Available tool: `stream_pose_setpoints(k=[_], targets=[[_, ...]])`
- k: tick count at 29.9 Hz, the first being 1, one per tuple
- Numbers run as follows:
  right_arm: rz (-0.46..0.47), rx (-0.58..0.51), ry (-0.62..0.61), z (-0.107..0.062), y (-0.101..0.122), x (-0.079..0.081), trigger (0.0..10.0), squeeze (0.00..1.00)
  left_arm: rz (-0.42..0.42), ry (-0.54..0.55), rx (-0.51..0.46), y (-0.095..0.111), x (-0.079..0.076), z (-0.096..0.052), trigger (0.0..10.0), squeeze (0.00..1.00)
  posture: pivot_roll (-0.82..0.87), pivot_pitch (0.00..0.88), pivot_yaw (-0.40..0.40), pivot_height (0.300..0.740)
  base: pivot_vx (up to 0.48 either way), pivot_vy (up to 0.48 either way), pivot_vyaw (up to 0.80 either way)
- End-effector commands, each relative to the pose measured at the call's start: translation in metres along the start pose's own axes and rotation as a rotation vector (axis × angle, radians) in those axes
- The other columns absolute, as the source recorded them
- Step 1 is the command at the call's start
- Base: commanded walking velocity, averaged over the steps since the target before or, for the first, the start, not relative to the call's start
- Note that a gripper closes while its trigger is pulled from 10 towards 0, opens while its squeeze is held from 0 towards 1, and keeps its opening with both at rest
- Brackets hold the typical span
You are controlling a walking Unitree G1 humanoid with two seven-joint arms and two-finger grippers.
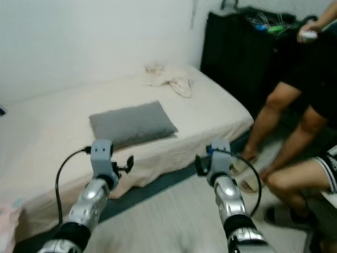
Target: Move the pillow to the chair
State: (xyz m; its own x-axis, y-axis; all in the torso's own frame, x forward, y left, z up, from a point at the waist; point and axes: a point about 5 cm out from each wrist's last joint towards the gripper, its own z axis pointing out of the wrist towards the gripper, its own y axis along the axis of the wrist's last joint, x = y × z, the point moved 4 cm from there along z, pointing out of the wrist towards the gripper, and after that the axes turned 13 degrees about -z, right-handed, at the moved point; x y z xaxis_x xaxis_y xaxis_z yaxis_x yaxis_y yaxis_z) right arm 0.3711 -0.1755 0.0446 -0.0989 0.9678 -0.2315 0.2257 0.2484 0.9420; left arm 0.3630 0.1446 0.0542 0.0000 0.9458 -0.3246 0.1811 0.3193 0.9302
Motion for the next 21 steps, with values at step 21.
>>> stream_pose_setpoints(k=[21], targets=[[-0.013, -0.127, 0.119, -0.033, -0.017, 0.011, 10.0, 0.0, 0.069, 0.058, 0.002, -0.021, 0.044, -0.043, 10.0, 0.0, -0.02, 0.072, 0.007, 0.74, 0.0, 0.0, 0.0]])
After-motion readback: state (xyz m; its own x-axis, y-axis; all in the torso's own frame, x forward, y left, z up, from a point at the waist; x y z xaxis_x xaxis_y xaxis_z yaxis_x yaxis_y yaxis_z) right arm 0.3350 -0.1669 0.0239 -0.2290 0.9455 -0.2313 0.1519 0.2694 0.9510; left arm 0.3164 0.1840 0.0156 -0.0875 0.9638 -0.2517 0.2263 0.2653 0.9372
